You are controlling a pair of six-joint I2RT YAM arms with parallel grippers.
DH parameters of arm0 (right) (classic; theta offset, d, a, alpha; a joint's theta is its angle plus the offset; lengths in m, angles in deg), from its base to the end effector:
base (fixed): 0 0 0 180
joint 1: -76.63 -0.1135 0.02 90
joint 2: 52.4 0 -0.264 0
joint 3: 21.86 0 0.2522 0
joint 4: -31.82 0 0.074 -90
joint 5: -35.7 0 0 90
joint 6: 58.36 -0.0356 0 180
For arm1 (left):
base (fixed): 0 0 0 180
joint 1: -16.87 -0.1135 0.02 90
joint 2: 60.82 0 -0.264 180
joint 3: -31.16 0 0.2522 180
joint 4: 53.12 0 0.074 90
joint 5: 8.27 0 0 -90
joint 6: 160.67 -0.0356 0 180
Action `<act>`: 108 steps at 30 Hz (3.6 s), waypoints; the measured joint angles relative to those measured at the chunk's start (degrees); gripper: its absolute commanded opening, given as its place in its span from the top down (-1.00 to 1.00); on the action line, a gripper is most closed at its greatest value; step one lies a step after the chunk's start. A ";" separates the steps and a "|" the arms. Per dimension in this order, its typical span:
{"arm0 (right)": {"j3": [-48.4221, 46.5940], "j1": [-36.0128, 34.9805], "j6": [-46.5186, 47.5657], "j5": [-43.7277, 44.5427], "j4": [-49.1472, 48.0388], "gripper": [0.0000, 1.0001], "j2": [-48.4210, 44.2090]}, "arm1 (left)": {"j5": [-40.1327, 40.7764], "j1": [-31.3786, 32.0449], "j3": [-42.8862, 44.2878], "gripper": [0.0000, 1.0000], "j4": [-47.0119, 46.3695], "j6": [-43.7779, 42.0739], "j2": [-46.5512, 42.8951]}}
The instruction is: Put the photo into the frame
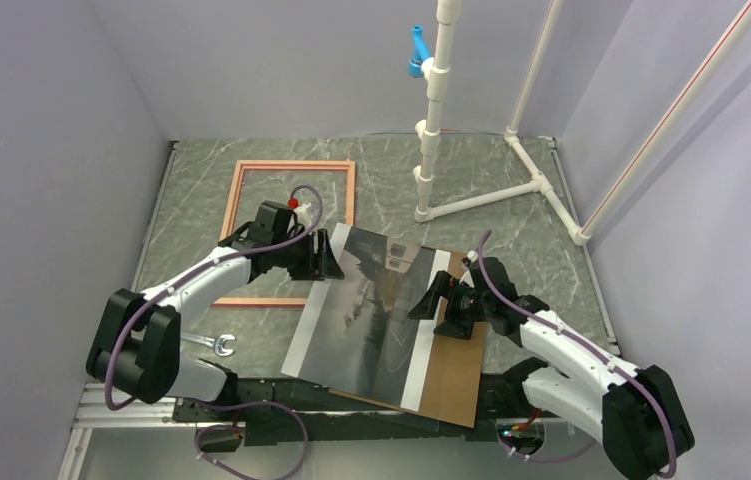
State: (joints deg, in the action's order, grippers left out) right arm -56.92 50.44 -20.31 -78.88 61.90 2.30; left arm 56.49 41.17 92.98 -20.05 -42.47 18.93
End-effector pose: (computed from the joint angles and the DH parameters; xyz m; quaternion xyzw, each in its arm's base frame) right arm 0.1494 0.0900 0.1630 0.1330 0.9106 0.3672 0.1352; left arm 0.2488 -0.1290 0.2131 0.0416 0.9218 -0.3288 0.2011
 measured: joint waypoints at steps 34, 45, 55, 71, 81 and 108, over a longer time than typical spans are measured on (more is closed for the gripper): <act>-6.71 -0.04 6.27 18.14 22.73 -0.87 -3.30 | -5.68 -4.31 -10.12 -0.52 -7.08 -2.03 0.76; -3.34 -0.04 4.81 14.03 14.43 -0.86 0.13 | -6.82 -3.17 -15.30 -0.52 -14.56 0.00 -2.36; -2.34 -0.02 3.48 9.51 6.23 -0.86 2.64 | -7.34 -1.99 -17.79 -0.58 -10.32 2.01 -8.15; -0.15 0.31 3.34 6.14 -1.20 -0.87 3.69 | -6.78 -3.30 -22.29 -0.55 -4.61 5.62 -19.06; 6.49 0.68 3.37 2.16 -12.81 -0.87 -0.90 | -12.63 -6.60 -22.27 -0.55 -8.09 10.51 -28.02; 11.39 0.59 1.77 -1.44 -21.24 -0.88 -4.33 | -0.79 -6.80 -23.76 -0.47 0.15 6.60 -22.75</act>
State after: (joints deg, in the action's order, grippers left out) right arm -45.54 51.03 -18.54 -80.32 40.66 -2.03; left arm 55.71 34.37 69.22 -19.90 -35.87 -3.83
